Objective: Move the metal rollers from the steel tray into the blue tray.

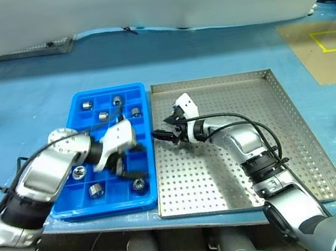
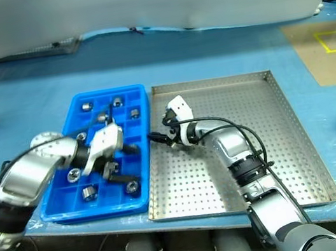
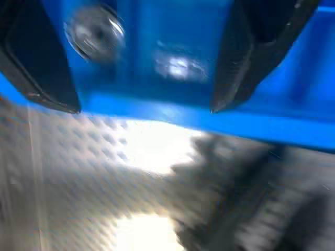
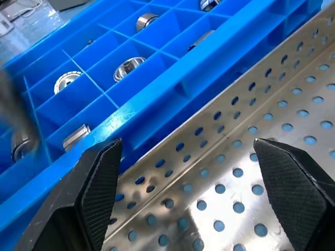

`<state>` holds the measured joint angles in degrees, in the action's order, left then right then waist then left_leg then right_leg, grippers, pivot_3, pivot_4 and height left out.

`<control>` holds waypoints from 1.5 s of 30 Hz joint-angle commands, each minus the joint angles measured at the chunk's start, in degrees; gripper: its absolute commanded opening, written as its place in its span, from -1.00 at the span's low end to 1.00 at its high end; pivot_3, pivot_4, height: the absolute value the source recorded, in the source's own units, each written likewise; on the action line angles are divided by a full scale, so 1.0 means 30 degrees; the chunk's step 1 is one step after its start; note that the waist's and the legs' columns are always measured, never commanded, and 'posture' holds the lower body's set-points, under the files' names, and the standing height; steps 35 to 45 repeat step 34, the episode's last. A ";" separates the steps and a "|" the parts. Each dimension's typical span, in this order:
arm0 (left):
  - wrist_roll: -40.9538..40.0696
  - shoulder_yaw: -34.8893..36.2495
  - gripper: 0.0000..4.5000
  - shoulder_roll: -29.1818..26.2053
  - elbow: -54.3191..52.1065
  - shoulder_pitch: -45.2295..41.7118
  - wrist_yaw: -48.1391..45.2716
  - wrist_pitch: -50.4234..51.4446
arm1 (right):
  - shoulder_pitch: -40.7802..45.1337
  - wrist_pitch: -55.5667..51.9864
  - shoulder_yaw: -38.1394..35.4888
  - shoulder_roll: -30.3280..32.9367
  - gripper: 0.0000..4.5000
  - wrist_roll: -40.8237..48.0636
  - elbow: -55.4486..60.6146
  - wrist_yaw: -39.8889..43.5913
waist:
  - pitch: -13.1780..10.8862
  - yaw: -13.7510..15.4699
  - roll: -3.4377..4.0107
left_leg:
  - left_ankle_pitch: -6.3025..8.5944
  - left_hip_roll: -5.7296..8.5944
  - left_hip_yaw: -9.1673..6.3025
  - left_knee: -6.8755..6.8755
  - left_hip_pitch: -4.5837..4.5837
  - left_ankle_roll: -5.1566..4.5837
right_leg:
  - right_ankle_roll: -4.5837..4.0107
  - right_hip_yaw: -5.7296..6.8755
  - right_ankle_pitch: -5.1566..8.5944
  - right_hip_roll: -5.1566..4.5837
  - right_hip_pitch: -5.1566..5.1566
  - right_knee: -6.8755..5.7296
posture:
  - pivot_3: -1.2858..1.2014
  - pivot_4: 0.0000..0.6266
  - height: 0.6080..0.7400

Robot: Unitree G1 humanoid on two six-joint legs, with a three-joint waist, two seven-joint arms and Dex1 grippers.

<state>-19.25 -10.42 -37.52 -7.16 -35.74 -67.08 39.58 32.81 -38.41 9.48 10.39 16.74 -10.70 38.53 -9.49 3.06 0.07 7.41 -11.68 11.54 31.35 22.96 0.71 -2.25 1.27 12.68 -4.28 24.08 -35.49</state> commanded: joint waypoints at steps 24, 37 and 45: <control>-0.0272 0.2120 0.99 0.6238 0.2229 0.2974 0.5785 -0.7107 | -0.5300 -0.1010 -0.8866 0.5119 1.00 0.6059 0.9630 -0.1407 | -0.0001 -0.0162 -0.0002 | 0.0082 -0.0014 -0.0004 0.0000 0.0009 -0.0148 | 0.0022 0.0005 -0.0020 0.0013 -0.0006 0.0098 | -0.12 -0.52 1.00; -0.0198 0.2109 0.99 0.5610 0.2304 0.3055 0.5587 -0.7216 | -0.4817 -0.0162 -0.7810 0.5140 1.00 0.5527 0.8759 -0.1739 | -0.0001 -0.0255 -0.0001 | 0.0091 -0.0012 -0.0006 -0.0037 0.0022 -0.0161 | 0.0049 0.0003 -0.0038 0.0012 -0.0003 0.0180 | -0.11 -0.52 1.00; -0.0198 0.2109 0.99 0.5610 0.2304 0.3055 0.5587 -0.7216 | -0.4817 -0.0162 -0.7810 0.5140 1.00 0.5527 0.8759 -0.1739 | -0.0001 -0.0255 -0.0001 | 0.0091 -0.0012 -0.0006 -0.0037 0.0022 -0.0161 | 0.0049 0.0003 -0.0038 0.0012 -0.0003 0.0180 | -0.11 -0.52 1.00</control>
